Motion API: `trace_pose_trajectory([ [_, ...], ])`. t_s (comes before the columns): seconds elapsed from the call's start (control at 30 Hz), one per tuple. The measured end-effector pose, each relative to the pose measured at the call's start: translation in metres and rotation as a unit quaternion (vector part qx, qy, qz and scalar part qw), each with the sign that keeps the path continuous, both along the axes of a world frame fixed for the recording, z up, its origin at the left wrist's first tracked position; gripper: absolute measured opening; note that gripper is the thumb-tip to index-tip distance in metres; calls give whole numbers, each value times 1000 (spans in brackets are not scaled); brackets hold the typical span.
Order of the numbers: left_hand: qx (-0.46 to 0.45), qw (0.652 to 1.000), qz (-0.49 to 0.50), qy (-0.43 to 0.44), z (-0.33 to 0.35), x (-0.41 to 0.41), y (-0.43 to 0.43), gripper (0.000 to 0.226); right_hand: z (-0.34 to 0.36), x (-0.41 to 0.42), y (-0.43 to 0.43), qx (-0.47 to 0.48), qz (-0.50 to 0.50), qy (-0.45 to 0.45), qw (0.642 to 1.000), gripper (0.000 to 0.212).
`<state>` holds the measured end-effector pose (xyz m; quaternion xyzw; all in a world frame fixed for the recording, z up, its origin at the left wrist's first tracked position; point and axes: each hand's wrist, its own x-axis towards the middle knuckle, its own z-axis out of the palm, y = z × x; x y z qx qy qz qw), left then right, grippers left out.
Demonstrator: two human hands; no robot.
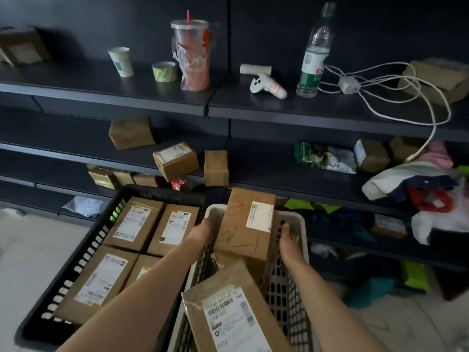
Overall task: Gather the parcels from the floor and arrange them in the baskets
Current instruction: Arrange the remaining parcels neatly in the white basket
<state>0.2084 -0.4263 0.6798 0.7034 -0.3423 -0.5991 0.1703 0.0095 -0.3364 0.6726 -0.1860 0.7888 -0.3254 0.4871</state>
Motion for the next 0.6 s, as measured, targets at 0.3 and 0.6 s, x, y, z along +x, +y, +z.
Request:
trace_pose_trajectory([
  [0.3,58,982,-132,120,-12,-17,0,36,-31,18,3,-20,-38,-172,984,124],
  [0.6,70,973,-138,169,-15,-13,-13,57,-21,33,-13,-48,-72,-141,986,85],
])
